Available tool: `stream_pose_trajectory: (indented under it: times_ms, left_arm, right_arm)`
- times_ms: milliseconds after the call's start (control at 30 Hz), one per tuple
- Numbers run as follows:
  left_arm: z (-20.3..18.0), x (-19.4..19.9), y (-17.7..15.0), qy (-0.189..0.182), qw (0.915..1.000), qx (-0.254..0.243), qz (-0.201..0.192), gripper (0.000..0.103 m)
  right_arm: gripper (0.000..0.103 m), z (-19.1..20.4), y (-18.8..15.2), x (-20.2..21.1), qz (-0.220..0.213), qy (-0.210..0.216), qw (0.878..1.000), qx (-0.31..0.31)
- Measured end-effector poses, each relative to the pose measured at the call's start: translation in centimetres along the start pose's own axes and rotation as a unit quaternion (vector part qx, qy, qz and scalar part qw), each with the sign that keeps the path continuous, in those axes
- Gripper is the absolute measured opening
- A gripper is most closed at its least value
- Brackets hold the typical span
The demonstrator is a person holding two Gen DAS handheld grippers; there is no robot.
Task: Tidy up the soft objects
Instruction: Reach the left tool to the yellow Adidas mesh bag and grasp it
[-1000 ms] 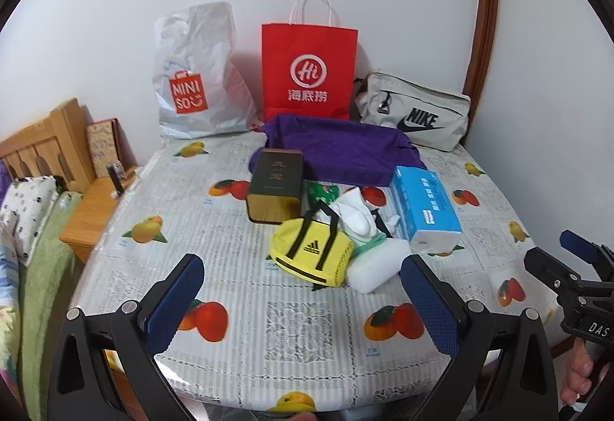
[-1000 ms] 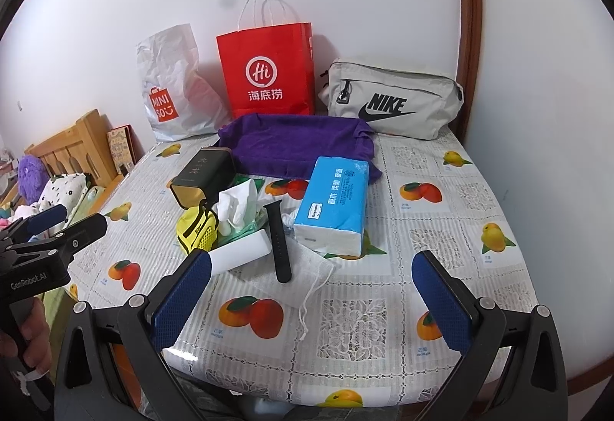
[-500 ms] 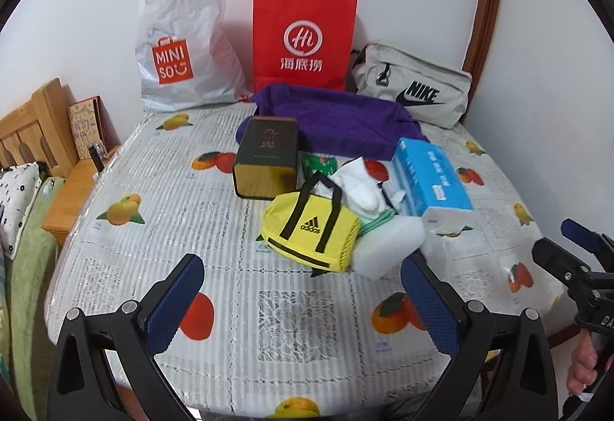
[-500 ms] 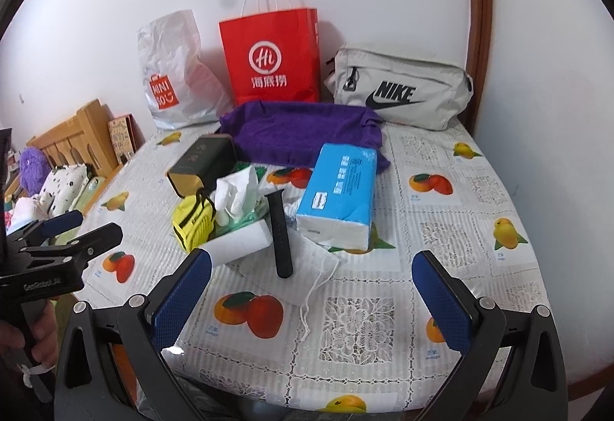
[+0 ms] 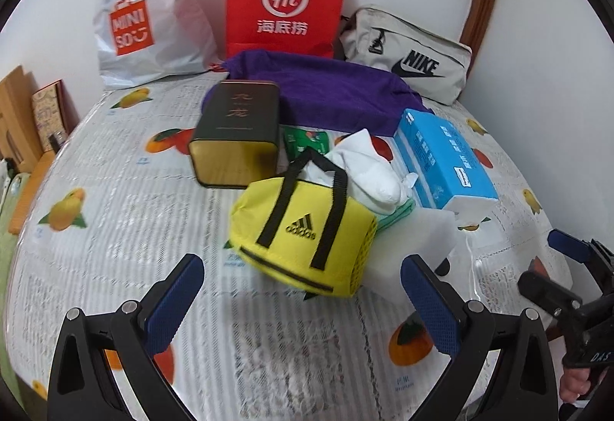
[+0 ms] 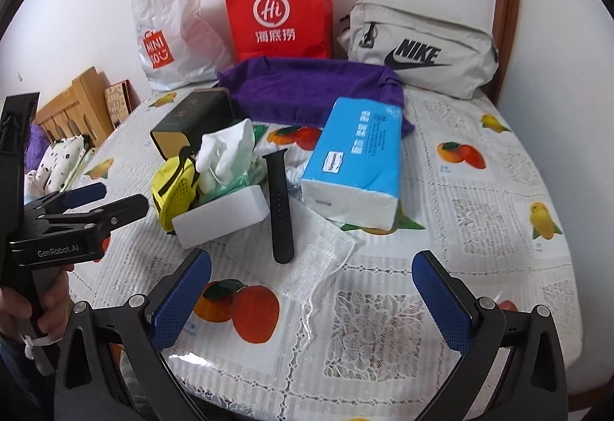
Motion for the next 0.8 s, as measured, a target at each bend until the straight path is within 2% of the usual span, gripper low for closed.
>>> stream_pose_trajectory:
  times_ms: [200,300,367,433,467,533,800]
  left_arm:
    - [-1.3,-2.2,1.7,0.011,0.9996,-0.024,0.011,0.103]
    - [-1.5,-3.5,2.3,0.041,0.9983,-0.034,0.021,0.101]
    - [-1.4,-4.0,2.2,0.049,0.9977,-0.039,0.025,0.092]
    - [-1.0,-4.2,1.9,0.039,0.9978,-0.041,0.033,0.074]
    - [-0.7,-4.3,1.7,0.033,0.998,-0.04,0.035,0.069]
    - [0.1,-4.1,1.2,0.025,0.9985,-0.031,0.038,0.043]
    - [3.7,-1.8,0.6,0.031,0.9995,0.002,-0.001,0.032]
  right_arm:
    - [0.103,-0.2,0.2,-2.4,0.025,0.005,1.0,0.0]
    - [0.103,-0.5,0.3,-3.2,0.036,0.005,0.999,-0.002]
    - [0.103,-0.7,0.4,-3.6,0.04,0.007,0.999,-0.005]
    - [0.103,-0.8,0.5,-3.8,0.043,0.009,0.999,-0.008]
    - [0.103,-0.8,0.5,-3.9,0.045,0.011,0.999,-0.008]
    - [0.103,-0.7,0.7,-4.3,0.047,0.012,0.999,-0.006]
    - [0.103,1.1,1.5,-5.0,0.047,0.025,0.998,0.019]
Point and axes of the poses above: each gripper's, at about its wrist camera, not at the fingertips, and x roughly against the way its jaws point, z to its left, y to its top, the point moved 2 cm from there along -x, roughly the way its jaws point, and after that the axes turned 11 degrees about z, right-handed, at the moved point
